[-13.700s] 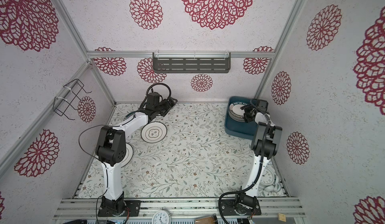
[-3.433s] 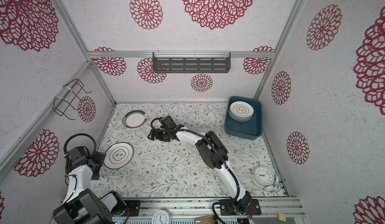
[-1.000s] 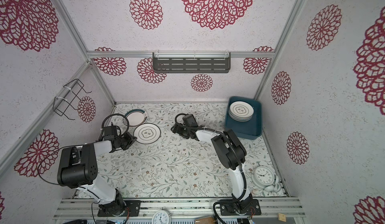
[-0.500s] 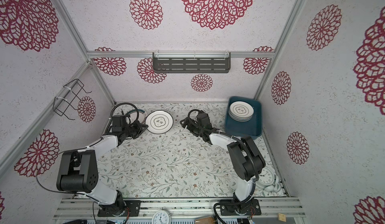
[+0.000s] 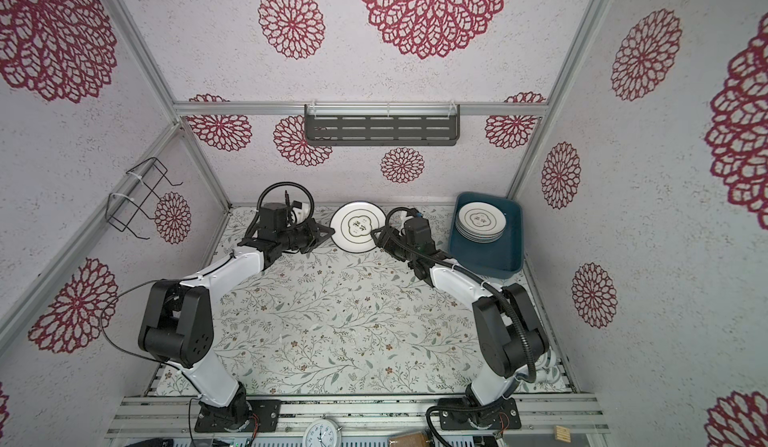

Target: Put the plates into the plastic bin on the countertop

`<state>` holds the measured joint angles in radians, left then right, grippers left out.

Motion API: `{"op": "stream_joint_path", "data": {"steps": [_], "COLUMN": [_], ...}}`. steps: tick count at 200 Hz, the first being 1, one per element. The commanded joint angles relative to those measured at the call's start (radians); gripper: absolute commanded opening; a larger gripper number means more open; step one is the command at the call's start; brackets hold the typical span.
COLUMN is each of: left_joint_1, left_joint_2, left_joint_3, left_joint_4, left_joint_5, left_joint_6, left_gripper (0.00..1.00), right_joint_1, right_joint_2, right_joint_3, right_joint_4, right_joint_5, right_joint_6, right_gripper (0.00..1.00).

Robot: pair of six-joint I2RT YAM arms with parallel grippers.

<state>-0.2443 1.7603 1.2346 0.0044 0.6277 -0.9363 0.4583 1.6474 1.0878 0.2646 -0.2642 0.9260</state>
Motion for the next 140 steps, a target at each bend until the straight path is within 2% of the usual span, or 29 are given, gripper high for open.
{"op": "stream_joint_path", "data": {"steps": [1, 12, 37, 84, 112, 124, 132, 140], "left_joint_1": [-0.011, -0.015, -0.024, -0.046, -0.056, -0.058, -0.059, -0.059], "left_joint_2": [0.015, 0.019, 0.034, 0.054, 0.054, 0.054, 0.052, 0.052], "left_joint_3": [0.042, 0.050, 0.062, 0.094, 0.098, 0.103, 0.107, 0.113], "left_joint_4": [0.020, 0.020, 0.021, 0.005, 0.000, -0.001, -0.005, -0.010], "left_joint_5": [0.025, 0.021, 0.014, 0.015, 0.008, 0.009, 0.005, 0.004], "left_joint_6": [-0.004, -0.004, -0.008, -0.003, -0.002, -0.002, 0.000, 0.003], "left_gripper": [0.00, 0.00, 0.00, 0.00, 0.00, 0.00, 0.04, 0.14], "right_joint_1": [-0.024, -0.033, -0.049, -0.055, -0.059, -0.060, -0.062, -0.064], "right_joint_2": [-0.069, -0.081, -0.098, -0.073, -0.067, -0.067, -0.067, -0.069], "right_joint_3": [-0.017, -0.032, -0.064, -0.053, -0.045, -0.045, -0.046, -0.046], "right_joint_4": [0.007, 0.016, 0.034, 0.038, 0.036, 0.035, 0.032, 0.026], "right_joint_5": [0.030, 0.039, 0.043, 0.016, 0.008, 0.009, 0.009, 0.014], "right_joint_6": [0.012, 0.032, 0.076, 0.091, 0.096, 0.102, 0.107, 0.113], "right_gripper": [0.45, 0.39, 0.34, 0.17, 0.02, 0.00, 0.00, 0.00]}}
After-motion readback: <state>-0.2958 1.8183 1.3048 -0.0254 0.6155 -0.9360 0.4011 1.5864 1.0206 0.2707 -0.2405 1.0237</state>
